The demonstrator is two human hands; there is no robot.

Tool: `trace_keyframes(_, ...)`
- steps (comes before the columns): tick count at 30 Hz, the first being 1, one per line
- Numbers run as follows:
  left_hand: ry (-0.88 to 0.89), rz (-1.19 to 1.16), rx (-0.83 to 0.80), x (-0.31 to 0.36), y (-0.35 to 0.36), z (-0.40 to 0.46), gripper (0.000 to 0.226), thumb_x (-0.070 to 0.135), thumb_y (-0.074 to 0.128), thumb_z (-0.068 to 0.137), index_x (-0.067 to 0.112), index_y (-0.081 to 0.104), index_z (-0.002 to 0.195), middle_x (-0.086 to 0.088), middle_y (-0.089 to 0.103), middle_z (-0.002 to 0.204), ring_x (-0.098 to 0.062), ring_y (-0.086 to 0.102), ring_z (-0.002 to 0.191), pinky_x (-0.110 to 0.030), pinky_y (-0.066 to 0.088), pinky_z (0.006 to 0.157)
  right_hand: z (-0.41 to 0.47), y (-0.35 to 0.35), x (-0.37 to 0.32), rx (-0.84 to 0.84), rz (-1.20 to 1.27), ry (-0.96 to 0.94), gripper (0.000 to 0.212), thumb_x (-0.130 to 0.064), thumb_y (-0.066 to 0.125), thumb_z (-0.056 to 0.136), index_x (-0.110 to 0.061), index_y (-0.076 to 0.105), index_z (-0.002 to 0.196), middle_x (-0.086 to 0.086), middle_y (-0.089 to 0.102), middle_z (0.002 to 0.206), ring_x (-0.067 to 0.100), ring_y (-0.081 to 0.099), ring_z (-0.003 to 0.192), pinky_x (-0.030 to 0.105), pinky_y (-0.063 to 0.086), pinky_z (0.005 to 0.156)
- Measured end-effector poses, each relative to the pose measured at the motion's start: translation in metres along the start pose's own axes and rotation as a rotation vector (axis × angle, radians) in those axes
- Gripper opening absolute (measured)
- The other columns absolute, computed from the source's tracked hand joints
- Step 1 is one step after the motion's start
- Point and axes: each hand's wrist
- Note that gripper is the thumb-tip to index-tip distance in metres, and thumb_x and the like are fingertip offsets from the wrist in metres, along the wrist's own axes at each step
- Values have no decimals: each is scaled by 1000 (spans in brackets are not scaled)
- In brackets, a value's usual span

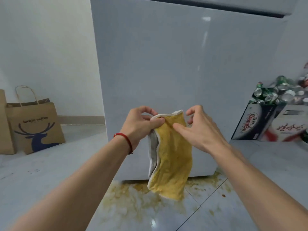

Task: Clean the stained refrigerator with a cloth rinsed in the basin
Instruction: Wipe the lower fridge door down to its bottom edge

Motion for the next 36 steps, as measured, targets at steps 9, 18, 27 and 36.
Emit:
trace_keyframes(9, -139, -133, -197, 7, -11, -14, 36, -1, 75, 84, -8, 65, 118, -27, 74, 107, -36, 74, 99, -40, 61, 88, 8, 27, 6, -350, 578, -130, 41, -30, 88, 82, -4, 58, 95, 13, 73, 87, 21, 74, 76, 48, 65, 70)
trace_keyframes(18, -226, 40, -35, -2, -1, -17, 21, -1, 79, 82, -6, 71, 100, -23, 77, 94, -26, 77, 84, -30, 63, 74, 7, 14, 39, -400, 589, -126, 21, -18, 66, 102, 3, 67, 97, 18, 75, 76, 31, 73, 65, 43, 63, 63)
trace_keyframes(27, -151, 173, 89, -14, 51, -14, 15, 8, 75, 90, 5, 71, 104, -18, 77, 88, -28, 77, 82, -39, 64, 79, -4, 20, 44, -314, 466, -207, 21, -25, 65, 103, -9, 69, 89, 7, 76, 74, 25, 76, 62, 45, 65, 63)
trace_keyframes(36, 46, 181, -87, -10, 27, -15, 15, 1, 74, 89, 10, 77, 101, -17, 76, 99, -30, 71, 92, -40, 60, 84, 16, 15, 75, -174, 570, -178, 13, -21, 75, 90, -22, 71, 102, 1, 71, 95, 23, 71, 90, 50, 59, 86)
Point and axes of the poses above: each hand's wrist, its own z-axis towards the middle knuckle, its own y-axis out of the palm, x = y × z
